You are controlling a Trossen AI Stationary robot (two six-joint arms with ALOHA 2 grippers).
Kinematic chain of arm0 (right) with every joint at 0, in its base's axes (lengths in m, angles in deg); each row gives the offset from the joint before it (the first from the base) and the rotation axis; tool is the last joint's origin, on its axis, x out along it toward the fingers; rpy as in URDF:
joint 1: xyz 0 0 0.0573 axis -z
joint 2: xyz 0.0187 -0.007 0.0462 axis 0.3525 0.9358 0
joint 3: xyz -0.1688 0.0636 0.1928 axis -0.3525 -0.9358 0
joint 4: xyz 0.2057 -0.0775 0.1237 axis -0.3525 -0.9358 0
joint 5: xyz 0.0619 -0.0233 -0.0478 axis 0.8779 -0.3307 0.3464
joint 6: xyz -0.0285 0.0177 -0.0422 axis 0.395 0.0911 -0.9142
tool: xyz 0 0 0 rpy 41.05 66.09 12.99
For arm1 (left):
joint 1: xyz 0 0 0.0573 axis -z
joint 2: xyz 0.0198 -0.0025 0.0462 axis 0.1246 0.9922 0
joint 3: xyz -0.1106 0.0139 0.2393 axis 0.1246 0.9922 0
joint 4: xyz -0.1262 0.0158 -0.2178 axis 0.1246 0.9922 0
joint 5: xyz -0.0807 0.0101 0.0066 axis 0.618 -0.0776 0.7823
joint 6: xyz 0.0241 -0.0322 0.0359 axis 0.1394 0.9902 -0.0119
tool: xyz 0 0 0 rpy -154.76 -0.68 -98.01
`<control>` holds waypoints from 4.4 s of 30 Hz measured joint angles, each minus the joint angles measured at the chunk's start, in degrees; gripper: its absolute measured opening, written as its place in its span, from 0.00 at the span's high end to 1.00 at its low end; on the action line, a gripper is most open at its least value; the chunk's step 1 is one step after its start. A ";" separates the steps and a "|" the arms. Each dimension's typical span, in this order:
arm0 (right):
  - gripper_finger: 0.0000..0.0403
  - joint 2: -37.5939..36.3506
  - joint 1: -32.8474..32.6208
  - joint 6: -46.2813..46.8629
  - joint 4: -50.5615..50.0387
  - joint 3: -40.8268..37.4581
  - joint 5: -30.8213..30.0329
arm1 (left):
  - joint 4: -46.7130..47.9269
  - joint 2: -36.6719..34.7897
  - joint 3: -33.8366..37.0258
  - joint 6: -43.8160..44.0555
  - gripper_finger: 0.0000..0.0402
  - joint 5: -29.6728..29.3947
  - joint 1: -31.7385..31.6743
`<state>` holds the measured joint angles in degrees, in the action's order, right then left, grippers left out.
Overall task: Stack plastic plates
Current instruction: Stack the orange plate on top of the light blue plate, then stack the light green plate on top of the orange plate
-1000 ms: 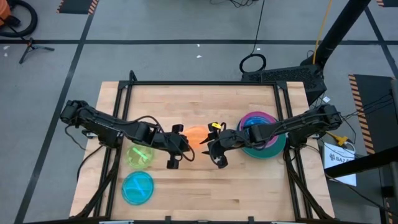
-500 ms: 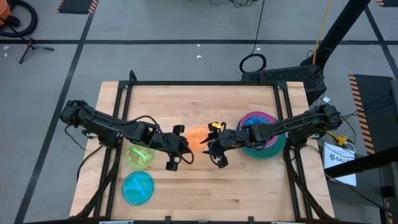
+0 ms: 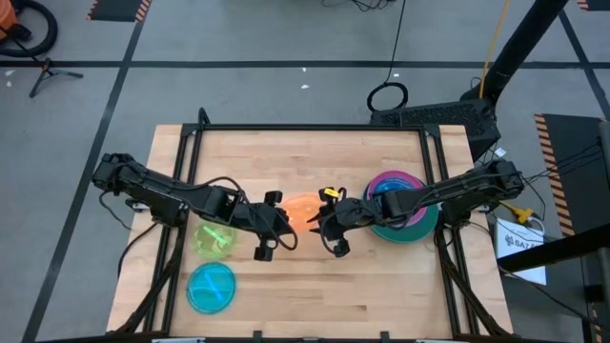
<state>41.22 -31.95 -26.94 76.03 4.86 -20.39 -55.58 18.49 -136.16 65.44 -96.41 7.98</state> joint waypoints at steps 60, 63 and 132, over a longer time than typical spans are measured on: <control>0.99 -11.60 -4.18 61.74 -61.25 -0.14 -20.89 | 8.00 -5.35 0.07 -0.08 0.67 -16.02 4.98; 0.99 -11.47 -4.64 63.69 -61.10 -0.78 -20.85 | 8.01 -5.35 0.07 0.00 0.67 -16.03 5.44; 0.63 -11.50 -4.92 29.08 -18.38 -4.20 -29.83 | 30.27 -5.03 21.66 65.34 0.67 -11.57 10.68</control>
<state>29.72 -36.87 2.15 57.65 0.66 -50.23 -25.31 13.46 -114.50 130.78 -107.98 18.66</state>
